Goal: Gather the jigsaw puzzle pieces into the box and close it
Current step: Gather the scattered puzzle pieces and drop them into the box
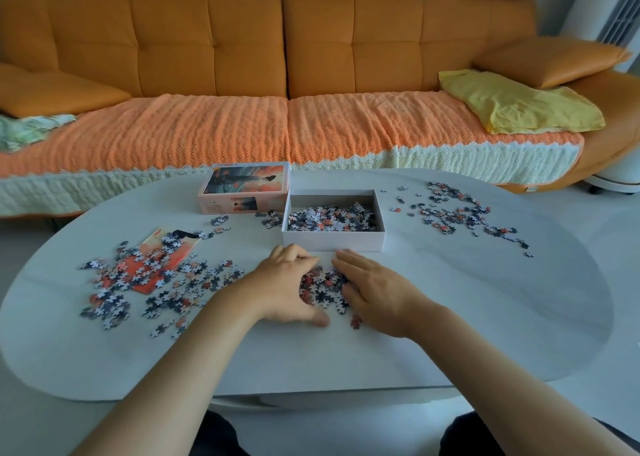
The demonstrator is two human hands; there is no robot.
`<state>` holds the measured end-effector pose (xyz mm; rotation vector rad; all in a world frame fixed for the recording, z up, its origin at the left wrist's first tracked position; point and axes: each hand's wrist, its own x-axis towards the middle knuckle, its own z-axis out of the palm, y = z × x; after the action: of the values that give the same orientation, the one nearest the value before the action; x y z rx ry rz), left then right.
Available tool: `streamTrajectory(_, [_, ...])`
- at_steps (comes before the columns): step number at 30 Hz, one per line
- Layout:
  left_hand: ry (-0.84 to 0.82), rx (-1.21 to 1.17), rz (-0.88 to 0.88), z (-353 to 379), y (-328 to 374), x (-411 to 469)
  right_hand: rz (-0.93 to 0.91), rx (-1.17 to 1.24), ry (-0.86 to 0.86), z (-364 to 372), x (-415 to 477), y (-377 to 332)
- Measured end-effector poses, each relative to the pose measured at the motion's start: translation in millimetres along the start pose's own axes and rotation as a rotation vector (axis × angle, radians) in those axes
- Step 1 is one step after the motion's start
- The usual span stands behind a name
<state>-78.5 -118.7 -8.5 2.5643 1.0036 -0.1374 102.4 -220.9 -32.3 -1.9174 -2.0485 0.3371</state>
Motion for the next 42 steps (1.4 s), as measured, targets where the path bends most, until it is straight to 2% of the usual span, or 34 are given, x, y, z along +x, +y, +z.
streamTrajectory(4, [0.070, -0.152, 0.042, 2, 4, 3, -0.050, 0.074, 0.038, -3, 2, -7])
streamTrajectory(7, [0.071, -0.179, 0.066, -2, 3, 2, -0.050, 0.111, 0.085, -15, 0, -4])
streamTrajectory(9, [0.050, -0.145, 0.055, -4, 1, 0, -0.028, 0.046, 0.025, -25, -5, 0])
streamTrajectory(12, [0.001, -0.076, 0.011, -4, -2, -2, 0.035, -0.092, -0.162, -36, -12, 8])
streamTrajectory(15, [0.023, -0.098, 0.013, 0, 1, 0, 0.089, -0.068, -0.197, -34, -10, 9])
streamTrajectory(21, [0.067, -0.152, 0.054, 2, 9, 8, 0.105, -0.072, -0.126, -23, 8, -3])
streamTrajectory(29, [0.176, -0.196, 0.032, -7, 12, 14, 0.232, 0.093, -0.049, -29, 26, -11])
streamTrajectory(35, [0.219, -0.354, -0.004, -23, 6, 20, 0.287, 0.235, -0.026, -44, 39, -7])
streamTrajectory(39, [0.319, -0.446, 0.007, -39, 1, 31, 0.299, 0.323, 0.078, -60, 51, -4])
streamTrajectory(42, [0.437, -0.484, 0.007, -49, -2, 46, 0.313, 0.324, 0.242, -67, 65, 0])
